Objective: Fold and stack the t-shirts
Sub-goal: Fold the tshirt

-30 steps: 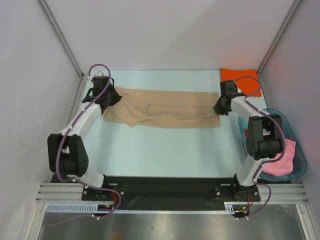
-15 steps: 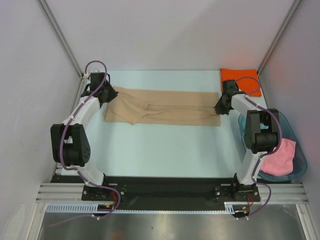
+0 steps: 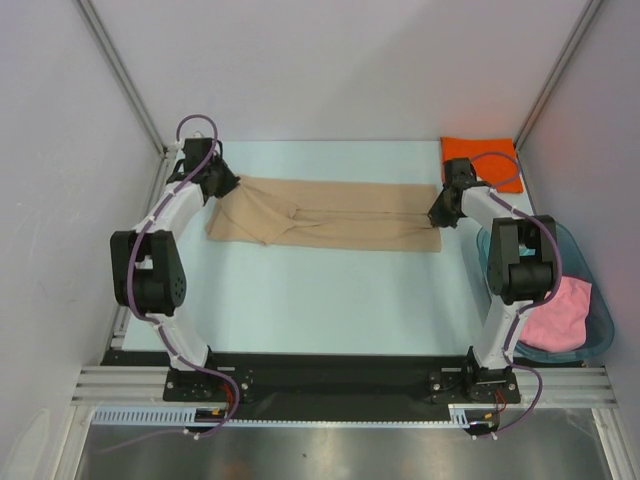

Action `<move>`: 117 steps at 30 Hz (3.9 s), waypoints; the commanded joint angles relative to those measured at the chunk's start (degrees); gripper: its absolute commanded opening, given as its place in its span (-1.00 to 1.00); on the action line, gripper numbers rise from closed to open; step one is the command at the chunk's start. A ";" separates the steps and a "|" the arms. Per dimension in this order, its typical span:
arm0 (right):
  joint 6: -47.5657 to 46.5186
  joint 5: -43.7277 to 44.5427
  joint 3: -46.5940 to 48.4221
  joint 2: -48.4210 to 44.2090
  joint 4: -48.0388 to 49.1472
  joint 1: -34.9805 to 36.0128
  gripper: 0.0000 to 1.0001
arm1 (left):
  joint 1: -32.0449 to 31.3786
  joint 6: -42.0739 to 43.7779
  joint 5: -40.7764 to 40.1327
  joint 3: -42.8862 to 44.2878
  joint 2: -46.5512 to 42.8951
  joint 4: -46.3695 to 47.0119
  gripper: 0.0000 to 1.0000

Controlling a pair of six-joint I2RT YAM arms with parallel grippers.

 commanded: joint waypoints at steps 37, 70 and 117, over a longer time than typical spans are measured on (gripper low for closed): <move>-5.30 -0.34 8.63 5.36 2.22 -1.33 -0.46 | 3.26 4.69 -1.69 5.86 4.67 -0.06 -0.38; 13.41 -20.37 12.58 20.29 39.92 30.75 -1.00 | -6.06 3.73 16.23 -10.66 -1.14 7.67 -0.34; 1.74 -20.91 25.52 18.40 13.92 22.94 -0.78 | -9.05 5.14 11.23 -11.46 3.61 5.22 -0.38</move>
